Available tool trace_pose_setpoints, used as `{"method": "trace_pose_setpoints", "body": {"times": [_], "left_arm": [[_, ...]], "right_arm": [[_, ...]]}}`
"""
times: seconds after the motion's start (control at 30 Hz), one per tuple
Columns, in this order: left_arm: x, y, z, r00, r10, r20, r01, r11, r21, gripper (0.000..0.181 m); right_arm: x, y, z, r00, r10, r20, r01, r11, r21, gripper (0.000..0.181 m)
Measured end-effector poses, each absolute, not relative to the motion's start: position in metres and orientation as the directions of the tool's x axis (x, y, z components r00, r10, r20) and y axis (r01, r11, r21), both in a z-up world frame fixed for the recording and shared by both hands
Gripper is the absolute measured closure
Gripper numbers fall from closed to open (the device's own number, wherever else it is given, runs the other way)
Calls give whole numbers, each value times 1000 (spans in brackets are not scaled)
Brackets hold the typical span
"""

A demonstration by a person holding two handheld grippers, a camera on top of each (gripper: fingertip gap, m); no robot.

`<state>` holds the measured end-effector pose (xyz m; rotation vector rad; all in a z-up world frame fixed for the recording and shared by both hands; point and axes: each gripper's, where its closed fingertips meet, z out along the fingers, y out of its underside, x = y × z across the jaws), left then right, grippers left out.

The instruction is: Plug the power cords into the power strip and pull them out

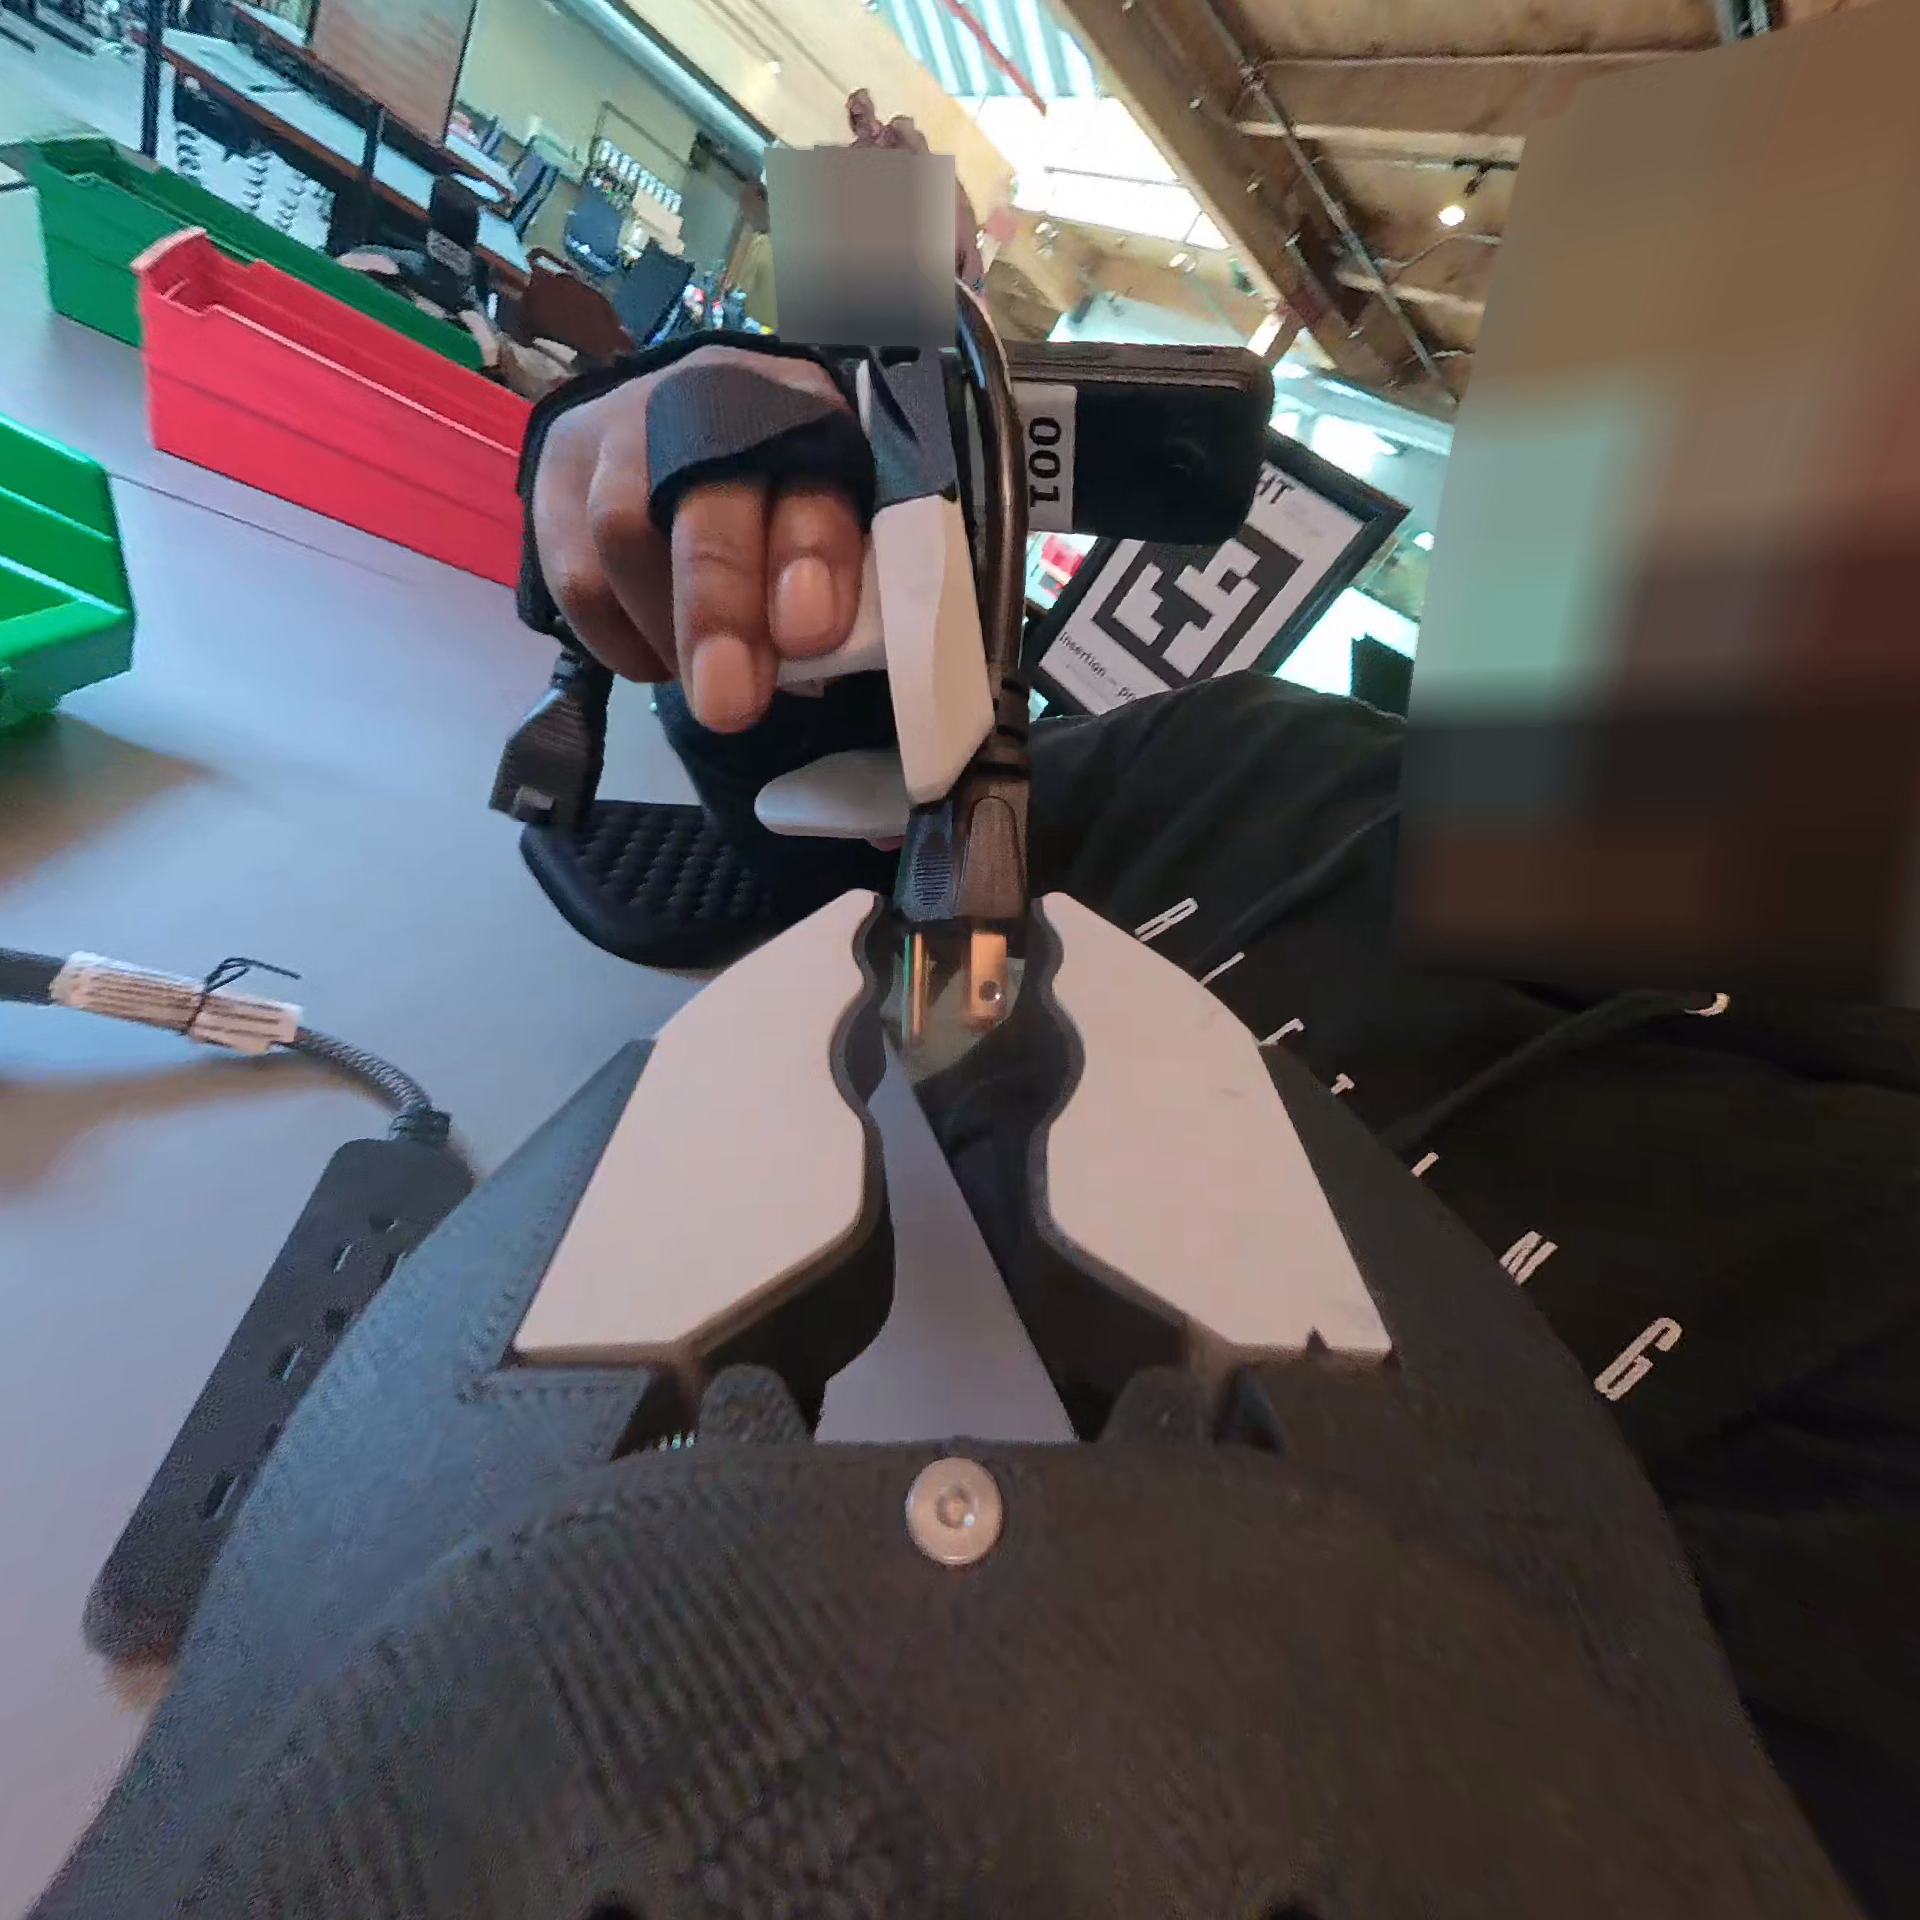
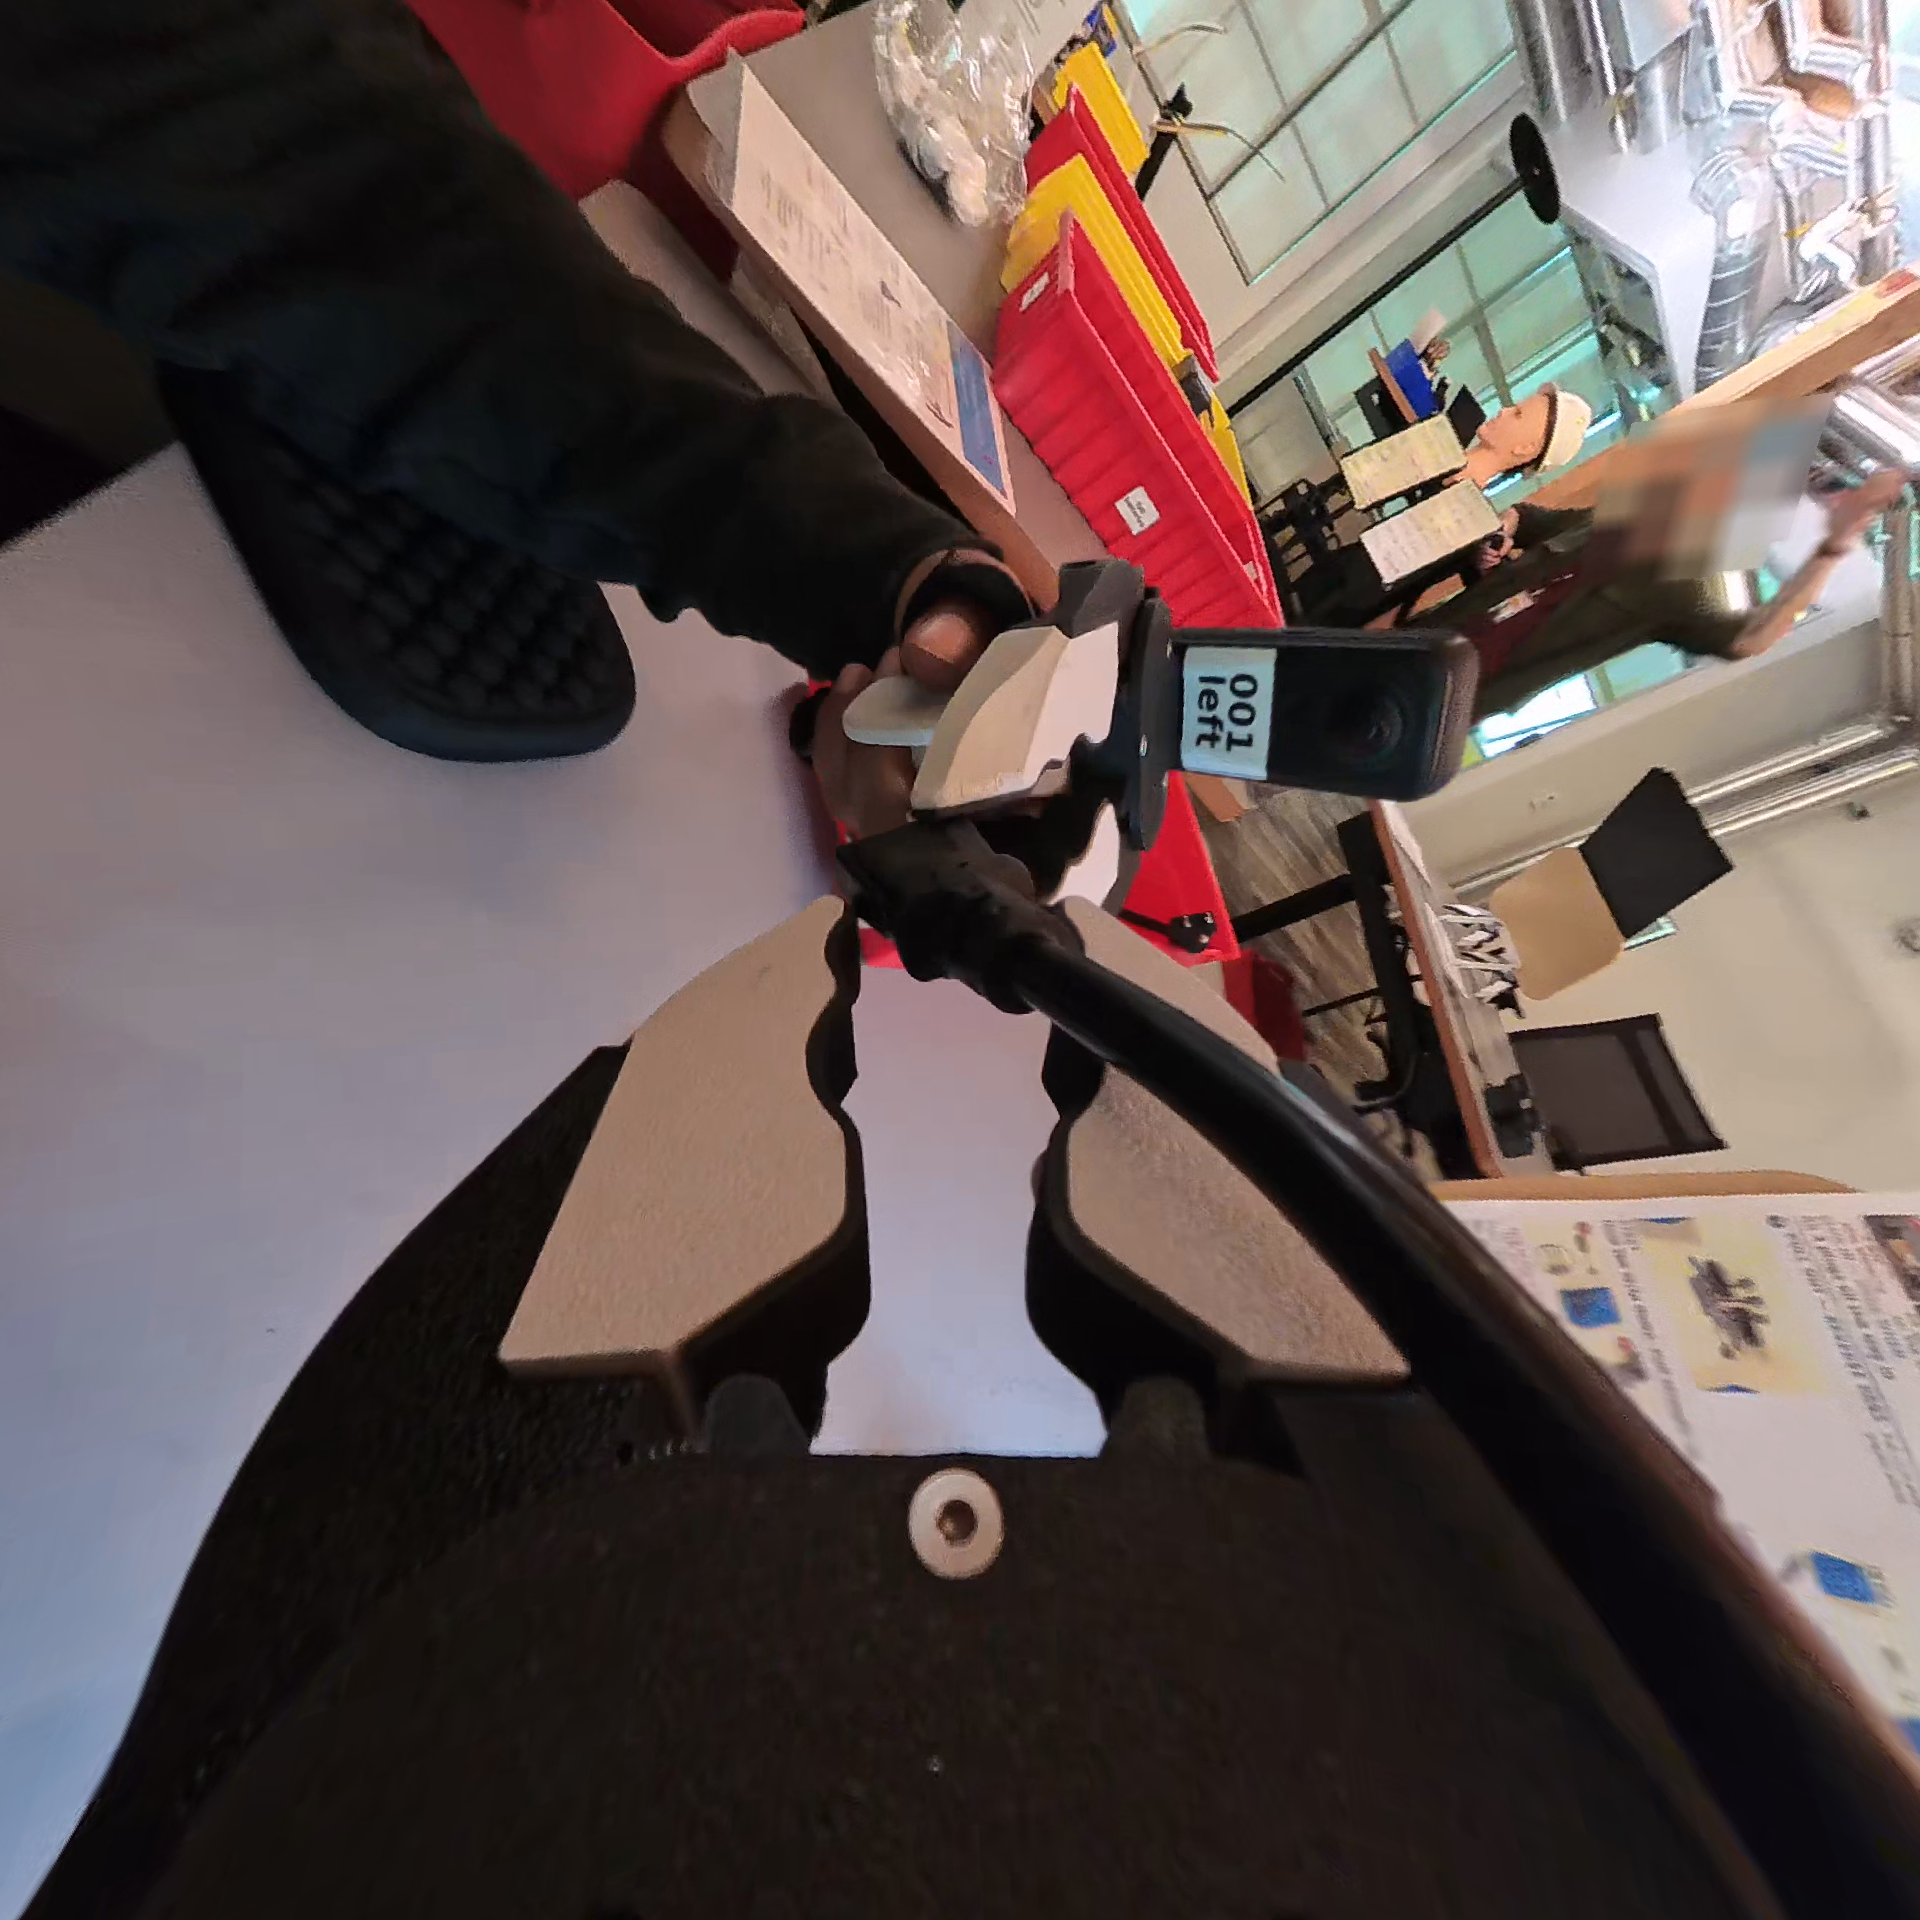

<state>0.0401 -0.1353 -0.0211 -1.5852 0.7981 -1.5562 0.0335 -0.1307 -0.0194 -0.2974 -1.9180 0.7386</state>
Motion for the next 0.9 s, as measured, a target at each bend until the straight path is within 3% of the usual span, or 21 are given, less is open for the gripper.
{"method": "trace_pose_setpoints", "body": {"times": [0.1,0.23,0.43,0.6,0.67,0.9], "left_arm": [[36,-129,-11,86,-856,509,146,-495,-857,156],[20,-102,1,360,-845,395,211,-339,-917,154],[6,-95,20,674,-738,-35,-32,18,-999,145],[10,-90,6,691,-553,-466,-475,139,-869,133],[12,-85,7,652,-445,-613,-601,188,-776,141],[17,-78,-3,561,-369,-741,-731,199,-653,153]], "right_arm": [[30,-124,-13,-461,617,638,-71,691,-719,153],[20,-100,-7,-416,764,493,-2,542,-840,155],[14,-79,-5,-365,854,371,63,420,-905,158],[15,-77,2,-365,886,287,56,329,-943,172],[14,-79,-4,-370,882,293,92,348,-933,173],[10,-81,-12,-361,874,325,119,388,-914,180]]}}
